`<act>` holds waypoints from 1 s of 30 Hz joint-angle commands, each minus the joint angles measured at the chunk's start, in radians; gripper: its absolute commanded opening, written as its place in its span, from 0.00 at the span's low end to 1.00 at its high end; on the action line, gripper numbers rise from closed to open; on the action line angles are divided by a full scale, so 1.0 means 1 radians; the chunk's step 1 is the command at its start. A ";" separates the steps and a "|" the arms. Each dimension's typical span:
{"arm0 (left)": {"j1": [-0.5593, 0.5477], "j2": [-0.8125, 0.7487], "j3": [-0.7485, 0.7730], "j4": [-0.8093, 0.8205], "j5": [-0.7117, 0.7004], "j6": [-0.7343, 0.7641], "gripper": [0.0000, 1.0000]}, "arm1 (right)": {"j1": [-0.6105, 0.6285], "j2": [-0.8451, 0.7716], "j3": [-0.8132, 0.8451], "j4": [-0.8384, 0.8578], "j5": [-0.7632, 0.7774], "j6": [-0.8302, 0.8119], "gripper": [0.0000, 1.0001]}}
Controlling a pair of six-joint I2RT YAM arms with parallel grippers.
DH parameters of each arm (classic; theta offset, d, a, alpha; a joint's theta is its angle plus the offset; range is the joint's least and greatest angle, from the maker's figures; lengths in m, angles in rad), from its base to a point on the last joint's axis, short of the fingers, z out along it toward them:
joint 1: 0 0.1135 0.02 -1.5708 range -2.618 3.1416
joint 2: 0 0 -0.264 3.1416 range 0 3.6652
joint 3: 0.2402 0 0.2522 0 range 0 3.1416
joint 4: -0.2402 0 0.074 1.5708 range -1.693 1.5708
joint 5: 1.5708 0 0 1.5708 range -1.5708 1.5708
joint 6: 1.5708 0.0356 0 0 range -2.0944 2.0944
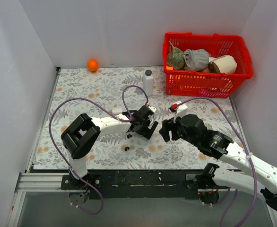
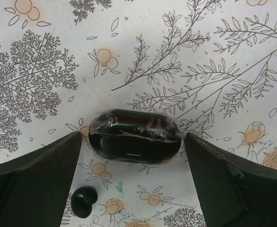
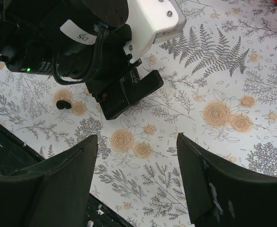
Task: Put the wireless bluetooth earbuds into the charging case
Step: Pick up the charging case at the center of the board.
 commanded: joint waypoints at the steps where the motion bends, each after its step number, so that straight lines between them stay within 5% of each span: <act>1: -0.026 0.016 -0.004 -0.038 -0.065 0.031 0.91 | -0.001 -0.014 0.036 0.005 0.013 -0.002 0.75; 11: -0.034 0.021 -0.018 -0.038 -0.071 0.029 0.66 | -0.001 -0.025 0.037 -0.006 0.014 0.004 0.75; 16: -0.034 -0.008 -0.038 -0.016 -0.070 0.022 0.44 | -0.001 -0.028 0.039 -0.008 0.008 0.007 0.75; 25: -0.029 -0.339 -0.182 0.220 -0.074 -0.012 0.01 | -0.001 0.067 0.243 -0.058 0.057 0.041 0.79; 30: -0.032 -0.598 -0.406 0.492 0.077 0.029 0.00 | -0.001 0.101 0.264 0.033 -0.094 0.009 0.80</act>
